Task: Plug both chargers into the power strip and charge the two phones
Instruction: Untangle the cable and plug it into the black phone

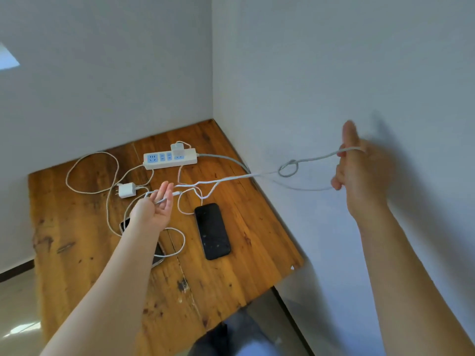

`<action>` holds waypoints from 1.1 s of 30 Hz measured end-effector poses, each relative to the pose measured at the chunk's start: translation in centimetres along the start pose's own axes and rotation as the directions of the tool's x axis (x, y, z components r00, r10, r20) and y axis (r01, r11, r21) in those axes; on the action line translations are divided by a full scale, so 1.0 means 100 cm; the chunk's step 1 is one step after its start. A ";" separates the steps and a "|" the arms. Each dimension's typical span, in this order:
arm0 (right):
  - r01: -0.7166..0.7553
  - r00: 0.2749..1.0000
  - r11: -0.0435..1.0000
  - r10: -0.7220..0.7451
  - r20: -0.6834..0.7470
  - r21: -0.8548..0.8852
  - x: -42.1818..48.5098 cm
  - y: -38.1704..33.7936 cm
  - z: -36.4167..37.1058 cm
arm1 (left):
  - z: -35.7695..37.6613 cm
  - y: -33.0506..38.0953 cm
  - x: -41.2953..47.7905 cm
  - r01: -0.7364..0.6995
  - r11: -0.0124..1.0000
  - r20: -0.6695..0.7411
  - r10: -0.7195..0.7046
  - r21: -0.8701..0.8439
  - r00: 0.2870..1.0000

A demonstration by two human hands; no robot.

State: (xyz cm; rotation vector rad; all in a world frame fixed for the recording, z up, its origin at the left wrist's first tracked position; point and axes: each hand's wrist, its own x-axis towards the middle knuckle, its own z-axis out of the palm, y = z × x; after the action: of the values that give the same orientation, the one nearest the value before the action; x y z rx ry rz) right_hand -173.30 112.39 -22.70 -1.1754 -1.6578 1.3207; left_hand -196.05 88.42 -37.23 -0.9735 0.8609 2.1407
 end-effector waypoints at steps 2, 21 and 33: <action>0.255 0.967 0.731 -0.199 0.160 -0.633 -0.005 0.020 -0.018 | -0.007 0.004 0.004 -0.082 0.976 0.002 0.084 0.200 0.997; 0.034 0.589 0.929 0.279 0.759 -0.369 -0.066 0.131 0.080 | -0.014 -0.089 -0.046 -0.583 -0.257 0.582 -0.089 0.771 0.808; -0.006 0.504 0.893 0.392 0.770 -0.451 -0.044 0.169 0.082 | -0.026 -0.111 -0.003 -0.367 0.057 0.371 -0.132 0.929 0.919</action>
State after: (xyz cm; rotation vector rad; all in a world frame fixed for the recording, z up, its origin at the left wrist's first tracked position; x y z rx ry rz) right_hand -175.54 106.68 -40.96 -0.9920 -2.6696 1.9852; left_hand -186.60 92.91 -41.64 0.3182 1.8589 1.0867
